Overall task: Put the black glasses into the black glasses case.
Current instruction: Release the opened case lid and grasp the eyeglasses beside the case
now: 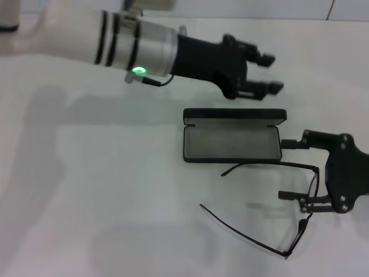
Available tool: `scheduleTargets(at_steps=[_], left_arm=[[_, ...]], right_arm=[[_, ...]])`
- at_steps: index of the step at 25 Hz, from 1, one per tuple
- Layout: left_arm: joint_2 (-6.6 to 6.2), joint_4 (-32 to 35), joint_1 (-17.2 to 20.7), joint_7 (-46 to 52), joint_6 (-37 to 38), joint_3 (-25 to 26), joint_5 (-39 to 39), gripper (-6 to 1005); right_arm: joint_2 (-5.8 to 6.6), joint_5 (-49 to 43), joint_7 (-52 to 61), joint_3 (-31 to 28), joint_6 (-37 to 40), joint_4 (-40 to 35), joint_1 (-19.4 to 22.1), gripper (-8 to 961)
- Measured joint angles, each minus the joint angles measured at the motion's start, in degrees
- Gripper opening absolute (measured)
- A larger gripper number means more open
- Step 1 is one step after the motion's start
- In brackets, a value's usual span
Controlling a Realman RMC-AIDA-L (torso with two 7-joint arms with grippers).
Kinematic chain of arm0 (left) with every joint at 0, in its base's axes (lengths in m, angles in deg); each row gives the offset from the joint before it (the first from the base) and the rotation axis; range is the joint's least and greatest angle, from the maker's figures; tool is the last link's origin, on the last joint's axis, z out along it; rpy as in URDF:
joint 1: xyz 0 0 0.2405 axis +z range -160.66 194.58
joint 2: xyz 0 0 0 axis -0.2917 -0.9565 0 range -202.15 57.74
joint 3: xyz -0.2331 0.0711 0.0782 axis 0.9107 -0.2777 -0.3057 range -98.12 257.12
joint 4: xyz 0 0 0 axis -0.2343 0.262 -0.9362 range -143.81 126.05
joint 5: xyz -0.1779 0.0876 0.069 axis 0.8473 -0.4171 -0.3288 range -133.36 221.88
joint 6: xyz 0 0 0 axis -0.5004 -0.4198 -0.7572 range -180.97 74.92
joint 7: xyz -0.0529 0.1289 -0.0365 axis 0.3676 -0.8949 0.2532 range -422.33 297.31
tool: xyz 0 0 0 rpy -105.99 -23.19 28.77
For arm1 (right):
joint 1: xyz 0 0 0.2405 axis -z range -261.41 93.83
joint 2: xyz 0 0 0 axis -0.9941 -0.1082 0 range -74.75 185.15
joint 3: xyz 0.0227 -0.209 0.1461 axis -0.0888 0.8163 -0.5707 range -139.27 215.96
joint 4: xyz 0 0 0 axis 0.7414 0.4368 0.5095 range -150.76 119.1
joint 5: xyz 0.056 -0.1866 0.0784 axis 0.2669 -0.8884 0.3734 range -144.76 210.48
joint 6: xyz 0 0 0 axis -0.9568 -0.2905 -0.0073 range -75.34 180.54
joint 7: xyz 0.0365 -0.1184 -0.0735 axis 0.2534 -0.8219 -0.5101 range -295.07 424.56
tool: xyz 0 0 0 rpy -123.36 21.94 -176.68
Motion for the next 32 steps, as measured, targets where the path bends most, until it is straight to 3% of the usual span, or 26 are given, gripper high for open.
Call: scheduleTargets(at_steps=[6,9,13,15,16,18,20,24,30,32], left_arm=[[0.21,2.67,12.98,-5.98,3.19,0.01,18.34,576],[0.20,5.73,20.11,-8.83,3.58,0.05,24.64,573],[0.20,9.07,26.99,-12.28,4.69,0.13,29.92,574],[0.11,9.86,30.14,-13.22,6.33,0.25,31.83,575],[0.10,9.88,31.17,-13.38,7.06,0.33,32.48,575],[0.13,9.92,32.71,-13.55,7.89,0.54,33.20,577],[0.17,10.02,33.64,-13.59,8.12,0.66,33.53,578],[0.23,9.98,34.31,-13.70,7.64,0.44,33.61,719],[0.27,10.01,34.02,-13.81,7.53,0.25,33.25,851],[0.27,10.02,33.89,-13.73,7.47,0.22,33.09,849]], right_arm=[[2.09,-11.78,15.61,0.43,4.20,-16.04,-4.46,686],[2.14,-22.38,21.16,0.32,10.10,-26.76,-7.00,684],[0.40,-34.14,25.78,0.60,15.35,-37.85,-9.90,681],[-1.71,-41.44,27.69,1.75,15.67,-42.38,-11.46,680],[-2.89,-45.33,28.42,2.92,15.67,-44.27,-12.25,680],[-3.77,-49.42,29.23,6.08,15.23,-46.03,-12.87,678],[-3.81,-51.00,30.93,12.20,13.39,-46.82,-13.40,677],[-3.85,-52.06,33.46,21.96,7.59,-47.32,-14.09,675],[-4.06,-53.00,34.32,30.79,0.58,-47.00,-13.72,671],[-4.11,-53.01,34.40,32.28,-0.93,-46.86,-13.45,670]])
